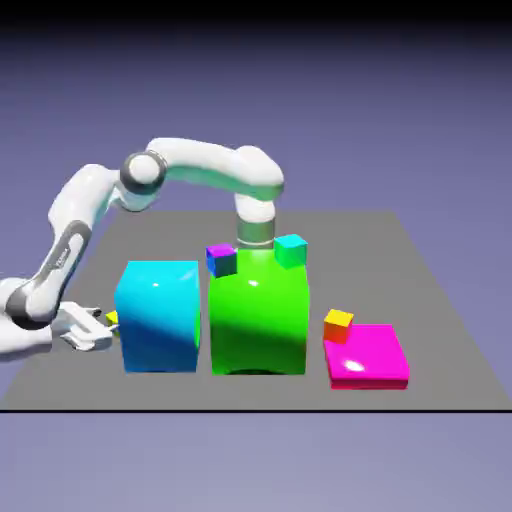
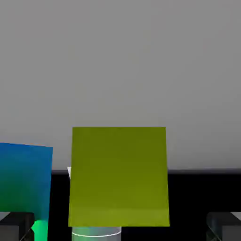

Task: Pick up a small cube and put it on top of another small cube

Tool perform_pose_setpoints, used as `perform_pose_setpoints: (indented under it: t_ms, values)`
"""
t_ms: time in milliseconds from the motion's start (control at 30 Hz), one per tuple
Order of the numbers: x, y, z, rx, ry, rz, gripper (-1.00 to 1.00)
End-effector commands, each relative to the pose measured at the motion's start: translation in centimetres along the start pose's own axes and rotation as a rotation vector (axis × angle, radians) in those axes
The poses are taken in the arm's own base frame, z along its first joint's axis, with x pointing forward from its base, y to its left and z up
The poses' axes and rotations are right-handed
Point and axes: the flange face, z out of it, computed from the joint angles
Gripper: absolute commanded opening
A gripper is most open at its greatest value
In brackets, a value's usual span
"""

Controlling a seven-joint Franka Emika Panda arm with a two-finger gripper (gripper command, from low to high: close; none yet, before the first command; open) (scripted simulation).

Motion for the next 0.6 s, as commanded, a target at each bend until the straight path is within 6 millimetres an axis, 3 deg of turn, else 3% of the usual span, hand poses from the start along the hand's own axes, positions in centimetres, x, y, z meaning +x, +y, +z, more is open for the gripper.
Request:
perform_pose_setpoints:
  t_ms: [0, 100, 133, 433, 567]
  values:
    - [0.1, -0.2, 0.7, 0.000, 0.000, 0.000, 0.00]
    - [0.4, -0.5, 2.3, 0.001, -0.001, -0.001, 0.00]
    - [0.4, -0.5, 2.3, 0.001, -0.001, -0.001, -1.00]
    - [-0.9, 0.8, -3.0, 0.001, -0.001, -0.001, -1.00]
    - [-1.0, 3.2, -2.7, -0.032, -0.047, -0.073, -1.00]
